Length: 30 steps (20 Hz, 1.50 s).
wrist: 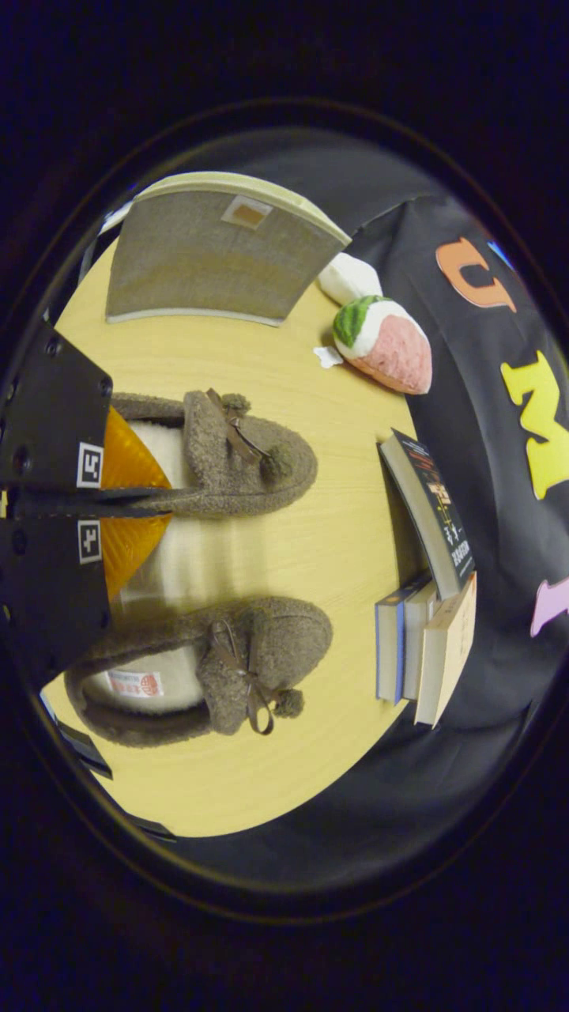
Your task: Open the storage box then place both shoes into the box .Put the left shoe in first, then the right shoe, with the right side of both shoes facing outward in a uniform manner.
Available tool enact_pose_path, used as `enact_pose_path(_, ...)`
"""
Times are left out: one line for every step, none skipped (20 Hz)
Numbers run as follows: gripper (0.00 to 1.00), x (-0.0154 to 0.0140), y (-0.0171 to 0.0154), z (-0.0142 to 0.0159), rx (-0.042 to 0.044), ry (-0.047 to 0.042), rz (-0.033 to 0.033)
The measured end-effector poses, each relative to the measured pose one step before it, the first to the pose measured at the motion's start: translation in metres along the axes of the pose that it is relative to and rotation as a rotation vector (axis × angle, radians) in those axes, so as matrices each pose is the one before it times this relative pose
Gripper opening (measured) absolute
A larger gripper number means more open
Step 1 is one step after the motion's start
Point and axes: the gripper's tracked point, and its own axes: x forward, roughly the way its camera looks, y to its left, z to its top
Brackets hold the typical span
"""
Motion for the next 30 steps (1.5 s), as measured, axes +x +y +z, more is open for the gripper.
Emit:
enact_pose_path(0.00,-0.00713,0.00297,0.00215,0.02024,-0.00366,0.00744)
enact_pose_path(0.00,-0.00719,0.00324,0.00258,0.00816,-0.00659,0.00537)
enact_pose_path(0.00,-0.00785,0.00484,0.00234,0.00560,-0.00866,0.00919)
enact_pose_path(0.00,-0.00812,0.00615,0.00255,0.00460,-0.00981,0.00784)
enact_pose_path(0.00,-0.00948,0.00686,0.00427,0.01060,-0.01453,0.00895)
enact_pose_path(0.00,-0.00946,0.00828,0.00503,0.00728,-0.01380,0.00730)
enact_pose_path(0.00,-0.01003,0.00912,0.00592,0.00871,-0.01698,0.00877)
enact_pose_path(0.00,-0.00982,0.01092,0.00676,0.00996,-0.01639,0.01015)
enact_pose_path(0.00,-0.00932,0.01185,0.00690,0.00435,-0.01769,0.00998)
enact_pose_path(0.00,-0.00941,0.01431,0.00669,0.00238,-0.01954,0.01454)
enact_pose_path(0.00,-0.00907,0.01419,0.00573,0.00174,-0.01549,0.01244)
enact_pose_path(0.00,-0.00838,0.01589,0.00457,0.00347,-0.01527,0.01739)
enact_pose_path(0.00,-0.00776,0.01612,0.00534,0.00238,-0.01531,0.01620)
enact_pose_path(0.00,-0.00691,0.01642,0.00493,-0.00065,-0.01521,0.01645)
enact_pose_path(0.00,-0.00527,0.01595,0.00470,-0.00268,-0.01301,0.01340)
enact_pose_path(0.00,-0.00505,0.01680,0.00309,-0.00092,-0.00891,0.01506)
enact_pose_path(0.00,-0.00241,0.01567,0.00175,0.00220,-0.00785,0.01340)
enact_pose_path(0.00,-0.00091,0.01492,0.00148,0.00182,-0.00526,0.01212)
enact_pose_path(0.00,0.00100,0.01368,-0.00031,-0.00172,-0.00468,0.00789)
enact_pose_path(0.00,0.00138,0.01305,-0.00183,-0.00265,-0.00236,0.00638)
enact_pose_path(0.00,0.00234,0.01217,-0.00307,-0.00178,0.00387,0.00544)
enact_pose_path(0.00,0.00283,0.01181,-0.00509,-0.00050,0.00333,0.00607)
enact_pose_path(0.00,0.00402,0.01111,-0.00617,0.00065,0.00703,0.00439)
enact_pose_path(0.00,0.00481,0.00988,-0.00595,-0.00522,0.00909,0.00314)
enact_pose_path(0.00,0.00410,0.00858,-0.00541,-0.00691,0.00871,0.00231)
enact_pose_path(0.00,0.00583,0.00802,-0.00528,-0.00617,0.00696,0.00044)
enact_pose_path(0.00,0.00611,0.00713,-0.00621,-0.00440,0.00992,0.00190)
enact_pose_path(0.00,0.00598,0.00715,-0.00552,-0.00118,0.01236,0.00258)
enact_pose_path(0.00,0.00689,0.00703,-0.00610,-0.00408,0.01367,0.00034)
enact_pose_path(0.00,0.00605,0.00607,-0.00557,0.00032,0.01143,-0.00038)
